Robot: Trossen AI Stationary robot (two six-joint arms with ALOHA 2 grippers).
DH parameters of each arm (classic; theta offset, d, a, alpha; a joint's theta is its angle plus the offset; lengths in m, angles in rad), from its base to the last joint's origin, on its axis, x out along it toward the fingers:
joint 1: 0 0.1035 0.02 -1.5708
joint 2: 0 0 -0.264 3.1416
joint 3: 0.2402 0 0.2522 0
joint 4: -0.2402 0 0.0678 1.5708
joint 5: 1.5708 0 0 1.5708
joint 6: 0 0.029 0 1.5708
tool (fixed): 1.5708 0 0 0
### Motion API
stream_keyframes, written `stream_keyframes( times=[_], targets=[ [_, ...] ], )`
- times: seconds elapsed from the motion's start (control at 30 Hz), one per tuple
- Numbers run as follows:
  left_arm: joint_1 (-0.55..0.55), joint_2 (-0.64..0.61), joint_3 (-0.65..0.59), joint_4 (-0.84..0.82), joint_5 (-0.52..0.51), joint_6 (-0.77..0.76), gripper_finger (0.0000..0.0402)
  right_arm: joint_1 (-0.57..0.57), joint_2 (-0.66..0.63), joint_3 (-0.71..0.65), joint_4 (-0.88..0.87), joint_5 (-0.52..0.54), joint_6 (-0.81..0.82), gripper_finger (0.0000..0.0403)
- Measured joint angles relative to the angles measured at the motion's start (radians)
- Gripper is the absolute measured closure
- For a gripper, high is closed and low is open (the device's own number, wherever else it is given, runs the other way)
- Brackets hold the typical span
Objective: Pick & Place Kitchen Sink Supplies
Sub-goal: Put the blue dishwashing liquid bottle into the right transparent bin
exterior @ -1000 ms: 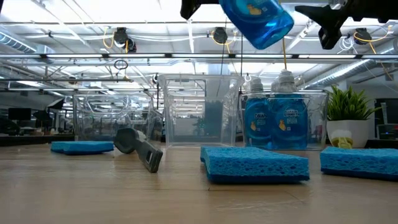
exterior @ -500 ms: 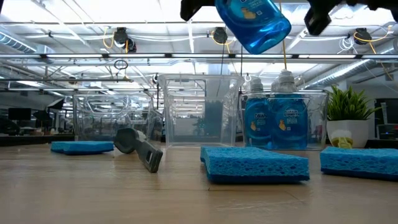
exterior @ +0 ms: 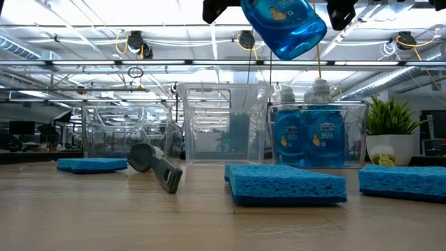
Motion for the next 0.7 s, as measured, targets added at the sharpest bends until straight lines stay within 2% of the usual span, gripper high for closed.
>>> stream_keyframes(
  times=[0.13,0.33,0.47,0.7],
  targets=[
    [0.0,0.0,0.0,0.001,0.0,0.0,0.0237,-0.019,0.028,0.007,-0.001,0.045,0.007,0.0129],
    [0.0,0.0,0.0,0.001,0.0,0.0,0.0237,-0.057,0.089,0.029,-0.006,0.039,0.007,0.0115],
    [0.0,0.0,0.0,0.001,-0.001,-0.001,0.0237,-0.072,0.127,0.044,-0.008,-0.011,0.015,0.0114],
    [0.0,0.0,0.0,0.001,-0.005,-0.002,0.0237,-0.083,0.147,0.044,-0.028,-0.039,0.06,0.0112]
  ],
)
